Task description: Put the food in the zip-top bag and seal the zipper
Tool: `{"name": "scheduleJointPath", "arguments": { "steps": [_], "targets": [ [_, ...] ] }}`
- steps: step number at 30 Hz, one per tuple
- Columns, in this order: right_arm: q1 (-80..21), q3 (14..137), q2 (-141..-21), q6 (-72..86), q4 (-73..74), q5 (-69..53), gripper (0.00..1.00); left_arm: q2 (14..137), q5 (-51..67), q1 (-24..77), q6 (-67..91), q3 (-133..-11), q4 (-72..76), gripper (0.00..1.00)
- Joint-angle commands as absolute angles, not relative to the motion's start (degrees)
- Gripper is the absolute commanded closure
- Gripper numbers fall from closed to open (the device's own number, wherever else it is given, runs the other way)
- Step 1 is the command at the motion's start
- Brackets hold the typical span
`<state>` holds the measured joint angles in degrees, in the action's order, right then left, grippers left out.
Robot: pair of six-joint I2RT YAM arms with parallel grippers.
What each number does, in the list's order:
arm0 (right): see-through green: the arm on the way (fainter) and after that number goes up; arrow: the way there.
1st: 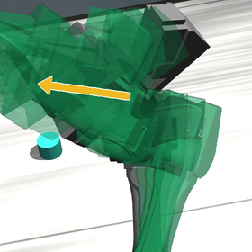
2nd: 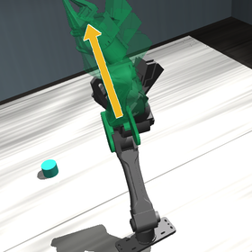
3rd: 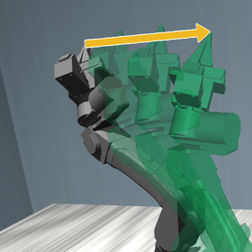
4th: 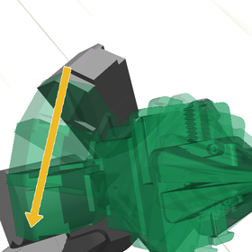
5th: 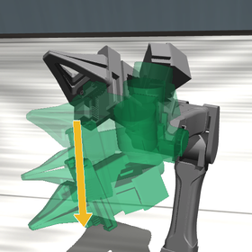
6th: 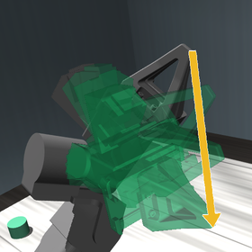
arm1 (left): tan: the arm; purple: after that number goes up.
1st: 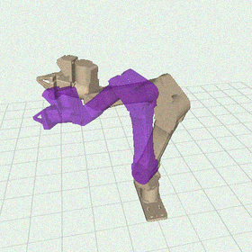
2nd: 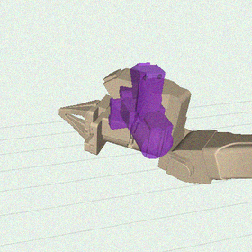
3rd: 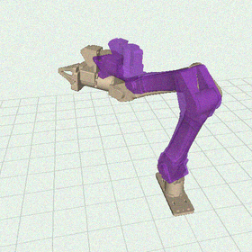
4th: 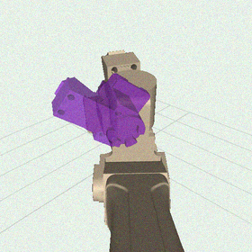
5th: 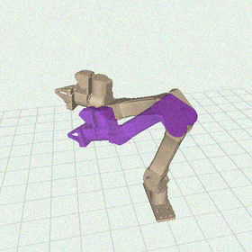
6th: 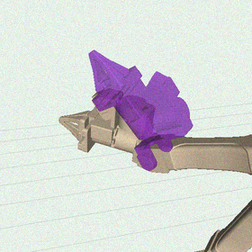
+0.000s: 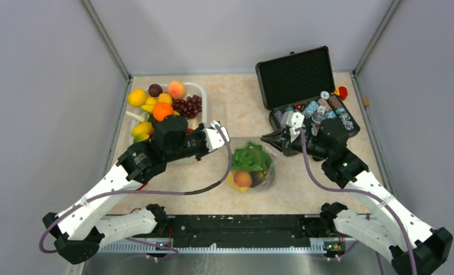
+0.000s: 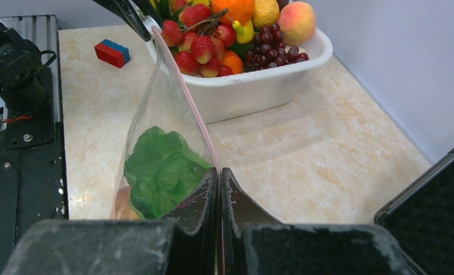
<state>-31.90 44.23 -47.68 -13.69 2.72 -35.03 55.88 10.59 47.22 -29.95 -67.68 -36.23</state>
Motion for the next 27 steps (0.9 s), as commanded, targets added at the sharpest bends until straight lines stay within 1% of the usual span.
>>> {"name": "scheduleJointPath", "arguments": {
  "steps": [1, 10, 11, 12, 13, 15, 18, 19, 20, 21, 27],
  "targets": [
    [-32.1, 44.1, -46.3, -13.3, 0.8, -33.5, 1.0, 52.1, 4.7, 46.6, -28.5, -66.6, -38.0, 1.0],
    [-32.1, 43.6, -46.6, -11.7, -0.8, -35.5, 1.0, 50.4, 1.7, 46.6, -28.5, -66.4, -36.9, 0.97],
    [-32.1, 43.5, -46.5, -11.6, -1.3, -35.5, 1.0, 50.1, 0.8, 46.5, -28.6, -66.3, -36.7, 0.93],
    [-32.1, 43.3, -46.5, -11.5, -1.6, -36.1, 1.0, 49.8, 0.6, 46.5, -28.3, -66.0, -36.3, 0.6],
    [-32.1, 43.4, -46.6, -11.3, -1.8, -36.6, 1.0, 49.5, 0.6, 46.6, -27.8, -65.7, -35.6, 0.46],
    [-32.1, 43.9, -47.1, -10.8, -1.9, -38.9, 1.0, 49.0, 1.9, 46.5, -26.9, -65.5, -35.0, 0.4],
    [-32.1, 44.7, -47.6, -9.6, -1.6, -44.1, 1.0, 47.9, 0.8, 46.5, -24.4, -65.0, -32.2, 0.21],
    [-32.1, 44.7, -47.4, -9.1, -1.9, -46.7, 1.0, 46.9, -1.4, 46.6, -23.7, -64.5, -29.3, 0.15],
    [-32.1, 44.5, -47.2, -8.8, -2.0, -49.2, 1.0, 45.9, -3.8, 46.5, -22.9, -63.8, -26.7, 0.05],
    [-32.1, 44.5, -46.9, -8.5, -1.7, -51.6, 1.0, 44.7, -5.3, 46.5, -22.1, -63.2, -24.3, 0.02],
    [-32.1, 44.6, -42.3, -4.8, -1.9, -60.6, 1.0, 36.8, -9.4, 46.5, -18.5, -58.7, -10.9, 0.01]
  ]
}}
